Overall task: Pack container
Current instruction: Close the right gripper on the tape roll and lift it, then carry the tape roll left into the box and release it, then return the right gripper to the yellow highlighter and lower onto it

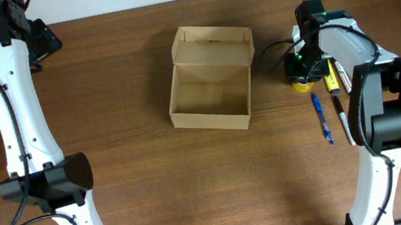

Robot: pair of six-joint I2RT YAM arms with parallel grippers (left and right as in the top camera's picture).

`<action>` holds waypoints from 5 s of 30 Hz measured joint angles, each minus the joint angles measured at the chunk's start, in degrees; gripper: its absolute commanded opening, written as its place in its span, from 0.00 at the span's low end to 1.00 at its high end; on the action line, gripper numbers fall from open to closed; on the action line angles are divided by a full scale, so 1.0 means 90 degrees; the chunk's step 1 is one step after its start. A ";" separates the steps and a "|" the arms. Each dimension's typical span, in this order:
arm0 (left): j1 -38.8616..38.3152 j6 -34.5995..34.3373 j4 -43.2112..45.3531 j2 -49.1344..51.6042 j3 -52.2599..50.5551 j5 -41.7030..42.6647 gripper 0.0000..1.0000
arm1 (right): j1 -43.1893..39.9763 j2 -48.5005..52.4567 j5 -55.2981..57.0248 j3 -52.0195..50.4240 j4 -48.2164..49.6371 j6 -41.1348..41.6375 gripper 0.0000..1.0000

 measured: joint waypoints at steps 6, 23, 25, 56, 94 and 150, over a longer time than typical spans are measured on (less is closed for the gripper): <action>0.0000 -0.0002 0.0000 0.0000 0.0000 0.0000 1.00 | 0.0010 0.0000 0.0233 0.0041 -0.0124 -0.0017 0.04; 0.0000 -0.0002 0.0000 0.0000 0.0000 0.0000 1.00 | 0.0015 0.0000 0.0408 0.0345 -0.1054 -0.0002 0.04; 0.0000 0.0000 0.0000 0.0000 0.0000 0.0000 1.00 | 0.0015 0.0000 0.0408 0.0578 -0.1214 0.0000 0.04; 0.0000 0.0000 0.0000 0.0000 0.0000 0.0000 1.00 | 0.1812 -0.0515 0.0452 0.3366 -0.2861 0.0024 0.04; 0.0000 0.0000 0.0000 0.0000 0.0000 0.0000 1.00 | 0.3592 0.0860 0.0155 0.3373 -0.2295 -0.1059 0.04; 0.0000 0.0000 0.0000 0.0000 0.0000 0.0000 1.00 | -0.1027 -0.0466 0.0248 0.1396 -0.1773 -0.0568 0.65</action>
